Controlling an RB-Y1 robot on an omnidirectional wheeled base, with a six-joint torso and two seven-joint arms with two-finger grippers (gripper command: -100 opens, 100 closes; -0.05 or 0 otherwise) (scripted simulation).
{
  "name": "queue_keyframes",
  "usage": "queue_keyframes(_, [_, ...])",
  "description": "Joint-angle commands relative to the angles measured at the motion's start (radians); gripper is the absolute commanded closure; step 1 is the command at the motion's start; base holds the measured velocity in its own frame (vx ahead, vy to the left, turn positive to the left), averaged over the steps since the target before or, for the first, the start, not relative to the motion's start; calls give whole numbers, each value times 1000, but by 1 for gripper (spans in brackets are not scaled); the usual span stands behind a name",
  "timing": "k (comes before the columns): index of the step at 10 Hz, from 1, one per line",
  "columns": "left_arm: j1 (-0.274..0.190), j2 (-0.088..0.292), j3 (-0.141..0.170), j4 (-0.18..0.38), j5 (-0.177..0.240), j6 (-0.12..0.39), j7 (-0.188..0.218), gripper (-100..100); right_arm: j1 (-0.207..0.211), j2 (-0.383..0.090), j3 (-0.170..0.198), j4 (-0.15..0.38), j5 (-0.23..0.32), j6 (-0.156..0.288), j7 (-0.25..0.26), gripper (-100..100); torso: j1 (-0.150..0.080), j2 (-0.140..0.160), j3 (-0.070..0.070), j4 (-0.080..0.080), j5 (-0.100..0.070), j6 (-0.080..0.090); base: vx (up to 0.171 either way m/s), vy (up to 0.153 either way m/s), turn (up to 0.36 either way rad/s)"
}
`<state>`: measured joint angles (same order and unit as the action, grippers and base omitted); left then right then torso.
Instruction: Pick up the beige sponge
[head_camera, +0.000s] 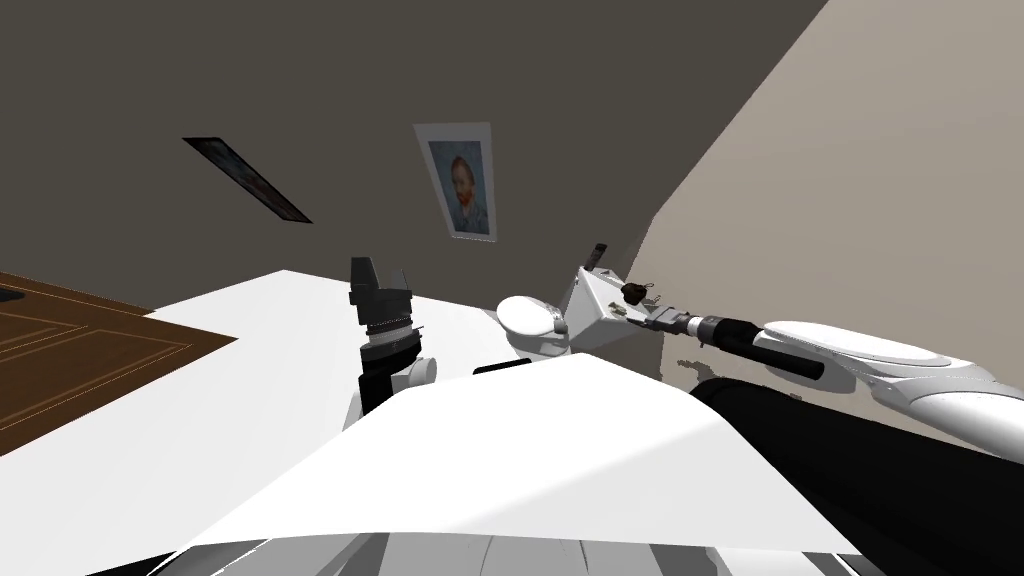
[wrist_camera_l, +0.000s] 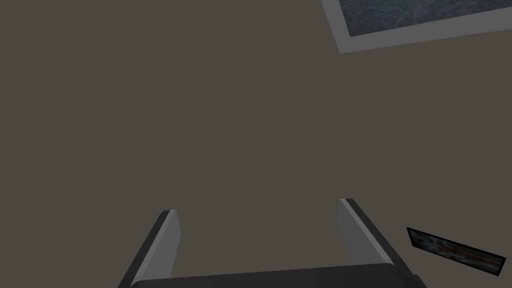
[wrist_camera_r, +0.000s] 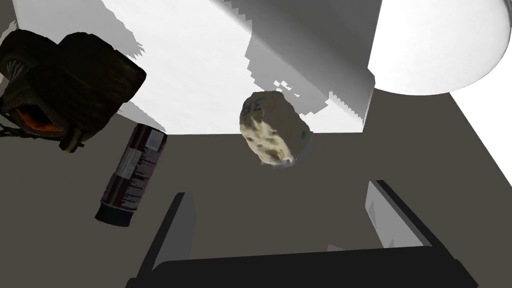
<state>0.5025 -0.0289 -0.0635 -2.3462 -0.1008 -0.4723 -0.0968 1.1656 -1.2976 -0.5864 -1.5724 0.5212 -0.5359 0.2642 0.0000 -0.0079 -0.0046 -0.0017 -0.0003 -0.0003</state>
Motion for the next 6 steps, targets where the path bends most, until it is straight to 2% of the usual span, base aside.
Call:
queue_keyframes(1, [0, 0, 0, 0, 0, 0, 0, 0, 3, -30, 4, 17, 8, -7, 4, -100, 0, 0, 0, 0, 0, 0, 69, 16, 30])
queue_keyframes(4, [0, 0, 0, 0, 0, 0, 0, 0, 43, -96, 11, 45, 39, -24, 14, -100, 0, 3, 2, 1, 0, 0, 63, 5, 67])
queue_keyframes(5, [0, 0, 0, 0, 0, 0, 0, 0, 64, -117, 24, 53, 52, -33, 18, -100, 0, 4, 2, 1, 0, 0, 73, -1, 82])
queue_keyframes(6, [0, 0, 0, 0, 0, 0, 0, 0, 71, -120, 33, 54, 56, -35, 18, -100, 0, 3, 2, 1, 0, 0, 57, 2, 37])
